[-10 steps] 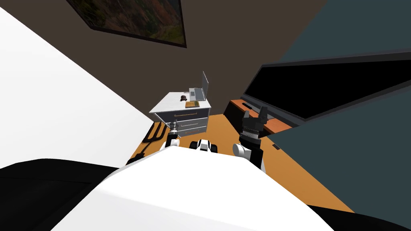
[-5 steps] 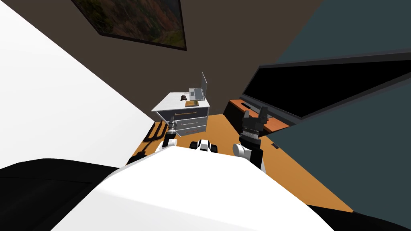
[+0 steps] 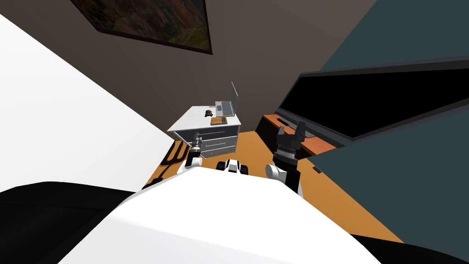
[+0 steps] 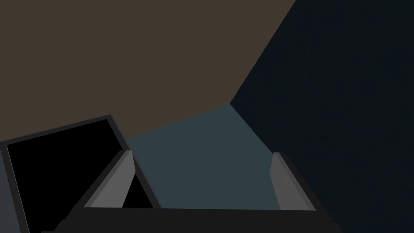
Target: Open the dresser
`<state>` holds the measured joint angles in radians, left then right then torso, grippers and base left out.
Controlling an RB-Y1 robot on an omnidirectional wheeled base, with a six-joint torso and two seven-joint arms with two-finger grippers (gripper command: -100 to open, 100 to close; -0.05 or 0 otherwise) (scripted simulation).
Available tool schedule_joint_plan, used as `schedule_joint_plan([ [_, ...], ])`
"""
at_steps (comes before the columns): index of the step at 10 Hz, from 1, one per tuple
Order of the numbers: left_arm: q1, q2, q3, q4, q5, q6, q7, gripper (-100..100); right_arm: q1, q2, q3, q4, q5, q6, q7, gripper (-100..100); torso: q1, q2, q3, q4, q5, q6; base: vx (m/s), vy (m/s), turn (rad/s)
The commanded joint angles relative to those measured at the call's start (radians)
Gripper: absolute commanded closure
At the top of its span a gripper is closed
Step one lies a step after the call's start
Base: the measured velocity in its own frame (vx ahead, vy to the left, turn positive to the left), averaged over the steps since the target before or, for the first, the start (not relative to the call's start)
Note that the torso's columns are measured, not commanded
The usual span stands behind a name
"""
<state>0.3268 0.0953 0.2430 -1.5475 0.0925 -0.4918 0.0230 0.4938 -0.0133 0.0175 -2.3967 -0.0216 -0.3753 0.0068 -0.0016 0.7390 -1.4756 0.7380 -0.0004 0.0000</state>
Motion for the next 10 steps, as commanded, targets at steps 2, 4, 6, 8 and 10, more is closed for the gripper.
schedule_joint_plan([
  [2,-0.002,-0.067,0.001,-0.002,0.002,0.008,0.001,-100,0.0,0.0,0.0,0.0,0.0,0.0,0.0,0,0.001,0.006,0.004,0.002,0.0,0.0,0.001,0.005,0.0],
  [4,-0.001,-0.049,0.007,-0.028,0.006,0.036,0.004,-100,0.0,0.0,0.0,0.0,0.0,0.0,0.0,0,0.001,0.0,0.001,0.0,0.0,0.0,0.02,0.004,-0.008],
  [6,-0.003,-0.049,0.008,-0.028,0.006,0.036,0.004,-100,0.0,0.0,0.0,0.0,0.0,0.0,0.0,0,0.003,-0.007,-0.004,-0.002,0.001,0.0,0.077,0.02,-0.011],
  [8,-0.001,-0.051,0.005,-0.018,0.004,0.026,0.004,100,0.0,0.0,0.0,0.0,0.0,0.0,0.0,0,-0.001,0.004,0.003,0.001,0.0,0.0,-0.034,-0.019,0.015],
  [10,0.017,-0.049,0.001,-0.048,0.006,0.033,0.01,100,-0.001,0.0,0.0,0.0,0.0,0.0,0.0,0,0.0,0.006,0.004,0.002,-0.001,-0.001,-0.142,-0.056,0.002],
])
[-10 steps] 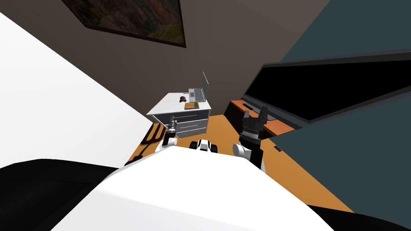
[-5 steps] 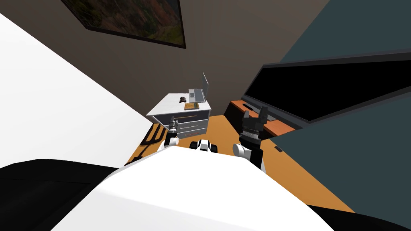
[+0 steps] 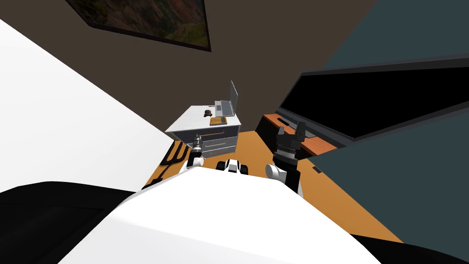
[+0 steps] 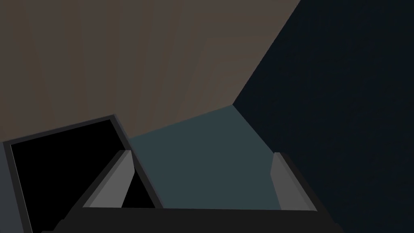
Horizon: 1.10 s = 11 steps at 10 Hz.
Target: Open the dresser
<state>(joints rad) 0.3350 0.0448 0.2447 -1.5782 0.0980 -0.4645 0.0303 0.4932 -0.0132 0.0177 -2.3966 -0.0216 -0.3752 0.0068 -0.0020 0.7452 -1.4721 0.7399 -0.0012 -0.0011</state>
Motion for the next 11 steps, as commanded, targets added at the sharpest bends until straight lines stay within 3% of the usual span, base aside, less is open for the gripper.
schedule_joint_plan([
  [1,0.016,0.002,-0.002,-0.03,0.002,0.011,0.005,100,0.0,0.0,0.0,0.0,0.0,0.0,0.0,0,-0.002,0.001,0.001,0.001,-0.001,0.0,-0.162,-0.077,0.014],
  [11,0.081,-0.005,-0.026,-0.081,-0.001,0.012,0.013,100,0.0,0.0,0.0,0.0,0.0,0.0,0.0,0,0.0,-0.004,-0.003,0.0,-0.001,0.001,-0.149,-0.06,0.008],
])
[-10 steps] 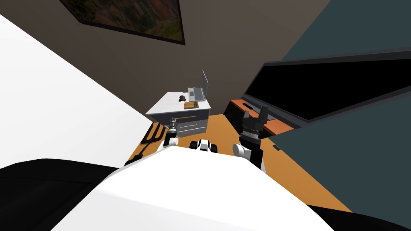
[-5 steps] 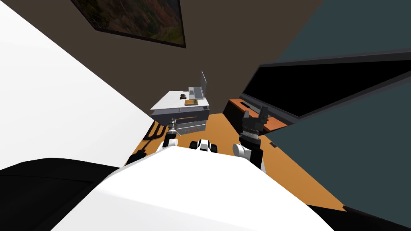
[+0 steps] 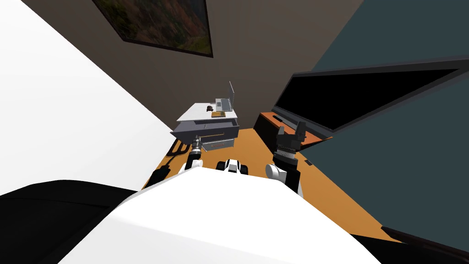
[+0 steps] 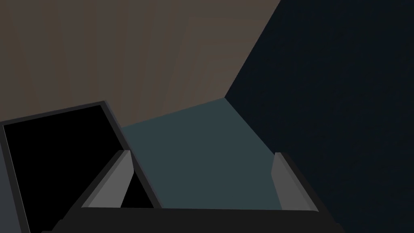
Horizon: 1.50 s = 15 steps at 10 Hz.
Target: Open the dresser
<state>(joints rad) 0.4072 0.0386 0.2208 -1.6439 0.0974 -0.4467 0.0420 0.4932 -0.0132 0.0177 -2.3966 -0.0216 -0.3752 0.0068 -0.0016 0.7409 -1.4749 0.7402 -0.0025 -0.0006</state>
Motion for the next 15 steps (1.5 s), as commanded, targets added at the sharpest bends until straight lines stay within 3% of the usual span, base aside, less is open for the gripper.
schedule_joint_plan([
  [1,0.016,0.001,-0.005,-0.023,-0.001,-0.01,0.002,100,0.0,0.0,0.0,0.0,0.0,0.0,0.0,0,-0.002,0.002,0.002,0.001,0.0,0.0,-0.186,-0.114,0.024],
  [2,0.033,0.006,0.002,-0.065,0.006,0.03,0.009,-100,0.0,0.0,0.0,0.0,0.0,0.0,0.0,0,-0.005,0.002,0.002,0.001,-0.001,0.001,-0.078,-0.062,-0.007],
  [5,0.061,0.013,0.009,-0.14,0.016,0.083,0.02,-100,0.0,0.0,0.0,0.0,0.0,0.0,0.0,0,0.006,-0.01,-0.006,-0.003,0.002,0.001,0.029,0.005,-0.019],
  [10,0.108,0.025,0.022,-0.266,0.033,0.171,0.037,-100,0.0,0.0,0.0,0.0,0.0,0.0,0.0,0,0.0,-0.001,0.0,-0.001,0.001,0.001,0.015,-0.008,-0.014],
  [11,0.111,0.023,0.018,-0.249,0.031,0.161,0.036,-100,0.0,0.0,0.0,0.0,0.0,0.0,0.0,0,-0.001,0.0,-0.001,0.001,-0.001,0.0,0.0,0.0,0.0],
  [12,0.113,0.023,0.018,-0.251,0.031,0.165,0.036,0,0.0,0.0,0.0,0.0,0.0,0.0,0.0,0,-0.001,0.0,-0.001,0.0,-0.001,0.001,0.0,0.0,0.0],
  [15,0.115,0.022,0.017,-0.247,0.031,0.166,0.036,0,0.0,0.0,0.0,0.0,0.0,0.0,0.0,0,0.0,-0.002,-0.001,-0.001,0.001,0.001,0.0,0.0,0.0],
])
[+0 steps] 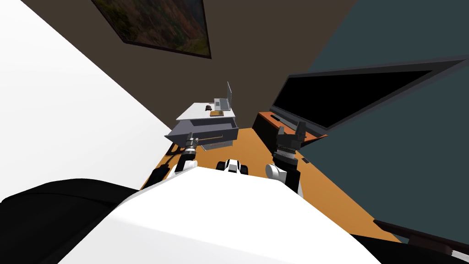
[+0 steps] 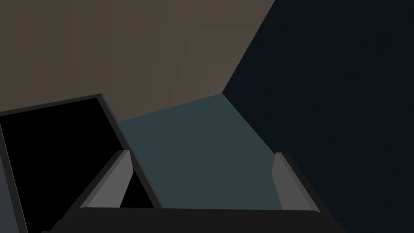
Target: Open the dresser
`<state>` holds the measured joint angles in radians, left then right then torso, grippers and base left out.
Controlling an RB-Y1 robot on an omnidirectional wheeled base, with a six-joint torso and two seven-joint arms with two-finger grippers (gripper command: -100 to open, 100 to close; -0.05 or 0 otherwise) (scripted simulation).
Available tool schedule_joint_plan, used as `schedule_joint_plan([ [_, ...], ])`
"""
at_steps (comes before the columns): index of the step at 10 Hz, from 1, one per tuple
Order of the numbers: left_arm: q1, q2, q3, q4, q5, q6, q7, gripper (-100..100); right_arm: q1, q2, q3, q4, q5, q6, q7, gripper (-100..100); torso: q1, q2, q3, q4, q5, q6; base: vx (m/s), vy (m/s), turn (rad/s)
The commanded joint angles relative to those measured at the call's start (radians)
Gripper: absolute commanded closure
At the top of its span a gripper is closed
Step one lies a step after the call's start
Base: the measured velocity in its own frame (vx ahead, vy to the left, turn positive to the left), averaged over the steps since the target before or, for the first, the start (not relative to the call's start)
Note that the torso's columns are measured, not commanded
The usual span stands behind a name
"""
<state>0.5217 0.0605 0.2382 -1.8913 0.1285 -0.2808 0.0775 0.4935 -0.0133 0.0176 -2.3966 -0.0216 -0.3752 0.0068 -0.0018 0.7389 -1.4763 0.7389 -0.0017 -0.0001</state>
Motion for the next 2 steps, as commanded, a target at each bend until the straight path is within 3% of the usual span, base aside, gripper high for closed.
schedule_joint_plan([
  [1,0.0,0.0,0.0,0.001,0.0,0.0,0.0,0,0.0,0.0,0.0,0.0,0.0,0.0,0.0,0,0.0,0.0,0.0,0.0,0.0,0.0,0.0,0.0,0.0],
  [2,0.0,0.0,0.0,0.001,0.0,0.0,0.0,0,0.0,0.0,0.0,0.0,0.0,0.0,0.0,0,0.0,-0.001,0.0,0.0,0.0,0.0,0.0,0.0,0.0],
])
